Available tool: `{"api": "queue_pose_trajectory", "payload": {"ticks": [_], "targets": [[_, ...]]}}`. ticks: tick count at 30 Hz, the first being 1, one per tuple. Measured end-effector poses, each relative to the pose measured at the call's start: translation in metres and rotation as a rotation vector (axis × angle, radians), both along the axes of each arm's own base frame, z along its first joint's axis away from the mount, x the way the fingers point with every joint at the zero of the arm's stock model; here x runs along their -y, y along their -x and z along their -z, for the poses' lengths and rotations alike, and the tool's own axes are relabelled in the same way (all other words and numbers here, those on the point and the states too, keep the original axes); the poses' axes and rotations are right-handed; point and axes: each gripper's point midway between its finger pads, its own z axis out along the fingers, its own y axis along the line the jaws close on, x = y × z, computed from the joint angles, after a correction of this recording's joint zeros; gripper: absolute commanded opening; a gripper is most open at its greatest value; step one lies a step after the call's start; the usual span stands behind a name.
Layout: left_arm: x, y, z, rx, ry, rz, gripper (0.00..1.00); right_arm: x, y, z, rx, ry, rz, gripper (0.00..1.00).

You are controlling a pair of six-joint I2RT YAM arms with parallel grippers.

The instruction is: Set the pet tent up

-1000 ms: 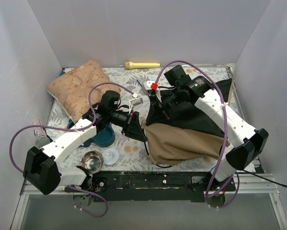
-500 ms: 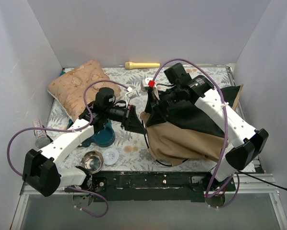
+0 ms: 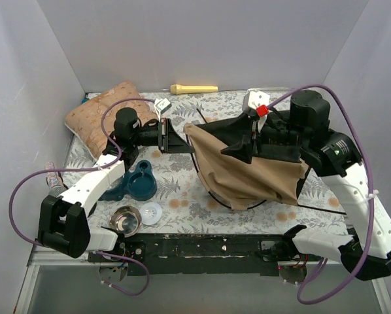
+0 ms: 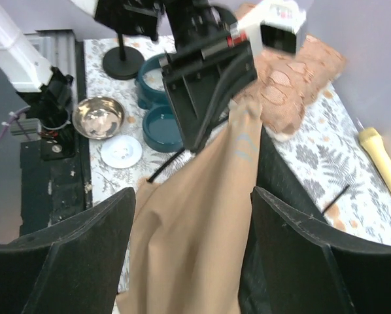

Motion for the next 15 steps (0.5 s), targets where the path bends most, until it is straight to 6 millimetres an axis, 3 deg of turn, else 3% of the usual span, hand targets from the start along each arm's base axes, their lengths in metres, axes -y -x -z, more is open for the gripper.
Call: {"api": "queue_pose_trajectory", "payload": {"ticks": [3,8,12,15], "targets": [[0.003,-0.008,-0.028,0.132,0.015,-0.020,0.00,0.012,-0.001,0.006,0.012,0.006,0.078,0.81],[-0.005,-0.012,-0.081,0.426,0.005,-0.134,0.00,0.014,-0.032,-0.009,0.042,-0.013,0.217,0.81],[-0.022,0.006,-0.093,0.580,-0.048,-0.228,0.00,0.012,-0.047,-0.044,0.071,-0.092,0.281,0.81],[-0.033,0.021,-0.089,0.665,-0.090,-0.282,0.00,0.013,-0.050,-0.073,0.113,-0.152,0.300,0.82]]}}
